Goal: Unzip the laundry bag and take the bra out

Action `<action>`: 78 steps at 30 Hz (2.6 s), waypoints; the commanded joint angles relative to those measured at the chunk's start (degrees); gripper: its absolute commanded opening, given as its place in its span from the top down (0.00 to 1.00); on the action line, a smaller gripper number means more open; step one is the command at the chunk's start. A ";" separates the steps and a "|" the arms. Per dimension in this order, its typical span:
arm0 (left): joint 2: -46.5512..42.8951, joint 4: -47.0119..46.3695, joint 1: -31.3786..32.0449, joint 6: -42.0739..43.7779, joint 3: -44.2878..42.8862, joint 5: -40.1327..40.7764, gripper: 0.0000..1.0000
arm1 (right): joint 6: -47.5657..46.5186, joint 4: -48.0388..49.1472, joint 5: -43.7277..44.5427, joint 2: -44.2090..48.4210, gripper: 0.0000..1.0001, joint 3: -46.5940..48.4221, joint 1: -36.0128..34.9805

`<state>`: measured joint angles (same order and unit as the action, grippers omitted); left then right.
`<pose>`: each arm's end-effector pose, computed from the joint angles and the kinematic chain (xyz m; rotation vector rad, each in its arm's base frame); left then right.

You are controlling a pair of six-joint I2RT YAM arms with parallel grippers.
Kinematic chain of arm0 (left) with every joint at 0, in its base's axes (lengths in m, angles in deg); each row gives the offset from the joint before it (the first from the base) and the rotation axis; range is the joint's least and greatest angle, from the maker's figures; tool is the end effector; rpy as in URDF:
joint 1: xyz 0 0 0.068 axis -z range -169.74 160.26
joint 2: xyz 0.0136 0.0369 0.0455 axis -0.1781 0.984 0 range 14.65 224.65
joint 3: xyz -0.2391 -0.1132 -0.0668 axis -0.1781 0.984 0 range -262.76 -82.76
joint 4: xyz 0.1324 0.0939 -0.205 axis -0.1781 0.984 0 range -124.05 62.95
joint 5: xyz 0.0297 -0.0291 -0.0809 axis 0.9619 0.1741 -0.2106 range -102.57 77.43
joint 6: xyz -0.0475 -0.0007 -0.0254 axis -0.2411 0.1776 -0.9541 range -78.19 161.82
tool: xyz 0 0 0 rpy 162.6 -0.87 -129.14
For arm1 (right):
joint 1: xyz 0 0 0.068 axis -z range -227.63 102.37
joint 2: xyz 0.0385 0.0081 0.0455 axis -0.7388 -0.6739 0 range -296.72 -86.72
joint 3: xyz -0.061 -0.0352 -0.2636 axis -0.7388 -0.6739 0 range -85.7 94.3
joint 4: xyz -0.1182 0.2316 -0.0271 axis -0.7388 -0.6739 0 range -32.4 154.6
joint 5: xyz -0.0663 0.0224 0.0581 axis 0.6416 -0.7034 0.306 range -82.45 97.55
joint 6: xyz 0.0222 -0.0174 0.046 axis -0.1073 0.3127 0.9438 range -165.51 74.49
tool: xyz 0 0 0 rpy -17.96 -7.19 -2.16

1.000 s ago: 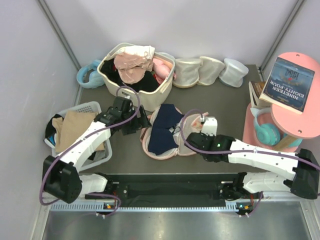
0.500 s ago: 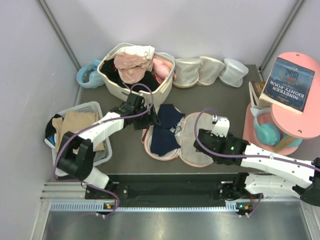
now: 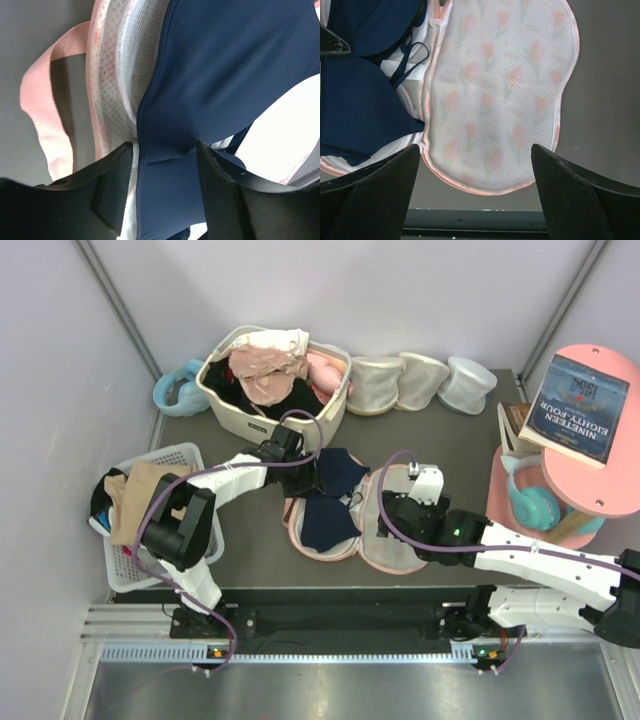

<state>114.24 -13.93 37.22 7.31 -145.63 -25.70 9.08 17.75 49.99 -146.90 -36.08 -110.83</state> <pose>0.3134 -0.1685 0.1845 -0.0846 2.6796 -0.6727 0.1092 0.1628 0.2721 0.0852 2.2426 0.1108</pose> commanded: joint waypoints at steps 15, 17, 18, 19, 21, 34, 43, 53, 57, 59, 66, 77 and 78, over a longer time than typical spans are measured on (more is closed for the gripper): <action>-9.66 -5.09 1.25 1.28 1.61 -6.73 1.00 | -2.03 2.11 0.72 -0.28 0.08 2.67 0.45; -13.52 -5.26 1.51 2.94 2.31 -9.53 1.00 | -2.12 2.46 0.98 -0.46 0.08 2.67 0.45; -14.85 -5.09 1.60 3.64 2.31 -10.68 1.00 | -2.29 2.47 0.98 -0.46 0.08 2.67 0.53; -16.17 -5.18 1.60 5.04 2.31 -11.91 1.00 | -2.38 2.64 0.98 -0.55 0.08 2.67 0.53; -19.25 -4.92 1.78 6.72 1.44 -16.30 1.00 | -2.82 2.99 0.98 -0.81 0.08 2.67 0.62; -19.27 -0.71 1.52 12.43 -29.88 -19.50 1.00 | -6.69 6.42 0.28 -3.10 0.08 3.55 1.68; -4.50 0.28 -4.45 14.90 -59.26 -9.29 1.00 | -6.95 7.30 -0.25 -2.48 0.08 3.11 1.76; 9.81 -18.97 -17.11 8.31 -67.11 -13.51 1.00 | -6.86 7.82 -0.95 -1.08 0.08 2.41 1.76; 14.31 -20.92 -18.87 9.53 -67.73 -12.80 1.00 | -6.95 7.74 -1.39 -1.08 0.09 2.32 1.76; 15.81 -18.64 -19.40 10.07 -66.60 -13.68 1.00 | -6.52 7.39 -1.39 -0.90 0.09 2.14 1.68; 10.45 -19.68 -20.02 8.67 -42.54 -13.60 1.00 | -6.95 7.91 -1.30 -0.72 0.08 1.61 1.94; 4.83 -12.04 -20.02 7.52 -34.24 -7.36 0.29 | -7.75 8.46 -8.60 -2.48 0.08 -0.58 12.65; 4.39 -10.90 -20.02 7.34 -34.60 -6.74 0.22 | -7.83 8.27 -9.55 -2.66 0.08 -0.84 13.79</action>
<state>124.66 -27.39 17.63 14.48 -178.00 -36.67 1.60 25.86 43.67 -148.91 -35.88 -101.34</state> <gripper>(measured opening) 0.655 0.920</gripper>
